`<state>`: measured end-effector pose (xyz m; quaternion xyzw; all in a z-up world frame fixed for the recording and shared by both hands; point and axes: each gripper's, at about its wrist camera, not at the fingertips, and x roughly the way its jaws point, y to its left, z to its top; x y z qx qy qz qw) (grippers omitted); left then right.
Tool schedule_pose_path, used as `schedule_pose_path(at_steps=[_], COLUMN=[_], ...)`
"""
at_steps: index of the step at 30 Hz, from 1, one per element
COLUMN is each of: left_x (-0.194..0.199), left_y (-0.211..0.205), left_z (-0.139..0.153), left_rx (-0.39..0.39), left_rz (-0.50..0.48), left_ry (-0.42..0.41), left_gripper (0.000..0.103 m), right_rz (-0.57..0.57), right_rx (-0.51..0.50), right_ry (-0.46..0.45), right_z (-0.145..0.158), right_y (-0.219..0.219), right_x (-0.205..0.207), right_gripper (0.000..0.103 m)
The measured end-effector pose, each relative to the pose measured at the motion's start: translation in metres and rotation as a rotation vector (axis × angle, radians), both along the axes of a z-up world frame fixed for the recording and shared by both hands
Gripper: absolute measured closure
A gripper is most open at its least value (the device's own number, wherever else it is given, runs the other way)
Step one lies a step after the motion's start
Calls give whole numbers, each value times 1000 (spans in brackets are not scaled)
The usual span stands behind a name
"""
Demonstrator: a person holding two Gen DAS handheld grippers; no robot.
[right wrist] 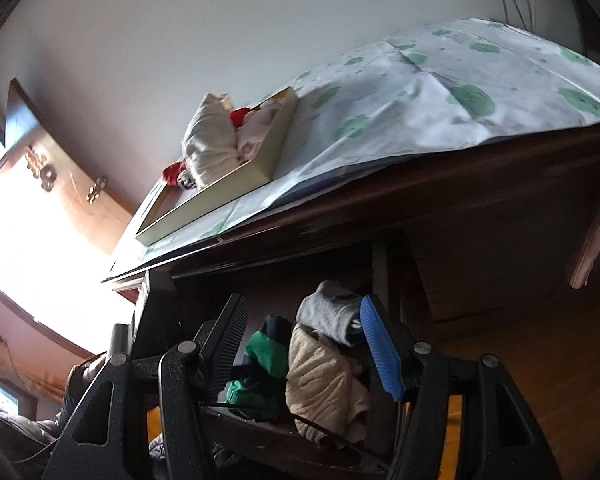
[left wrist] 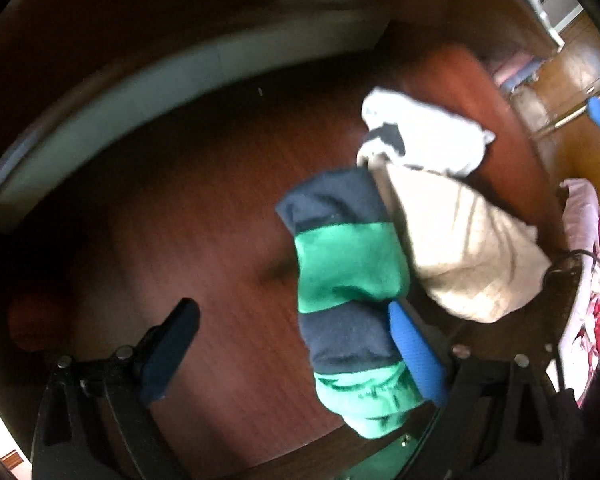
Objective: Take underwear out of drawer
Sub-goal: 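Lower both open tools into the drawer toward the green and beige clothes, then grasp the green-and-navy sock with the left tool while the right tool grasps the beige garment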
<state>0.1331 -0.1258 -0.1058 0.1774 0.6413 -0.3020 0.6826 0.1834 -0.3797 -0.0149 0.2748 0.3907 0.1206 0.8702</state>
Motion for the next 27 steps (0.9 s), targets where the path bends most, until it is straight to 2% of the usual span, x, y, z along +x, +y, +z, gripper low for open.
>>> schedule_pose_path(at_steps=[3,5,6,8,10,12,14,16,19,21,23,27], left_x=[3,3,2,-3,-8,-10,-11,-12,-16,-16,-15,-22], left_y=[-6,-9,-11,-17,-22,-23,-21,-15,4,18,38,83], left_z=[-8,-14,-15,-12,-7,-6,-4,5,26,39,53,85], left_rx=[-11,-17,-16,-13,-47,-74,-93,-148,-176,-191,-216,-264], left_rz=[8,9,0,-37,-68,-70,-62,-48,-38,-21,8,47], left_ry=[76,141,149,129,117,136,124,107,17,-12,-39,-125], left_gripper=[9,14,15,25,52,66,73,81,81,81,82,82], right_rz=[1,13,17,24,29,26,18,22,64,101,142,236], right_rx=[24,20,14,-5,-12,-10,-7,-6,-17,-11,-8,-60], right_ry=[-8,-21,-24,-23,-22,-26,-31,-29,-18,-13,-2,76], right_z=[-3,-3,-2,-2,-1,1,1,-1,-5,-8,-11,-28], right_y=[-4,-3,-3,-2,-3,-4,-6,-5,2,6,12,33], right_x=[0,-1,-1,-1,-1,-1,-2,-1,4,8,14,28], right_gripper=[41,41,41,41,41,41,41,42,42,42,51,53])
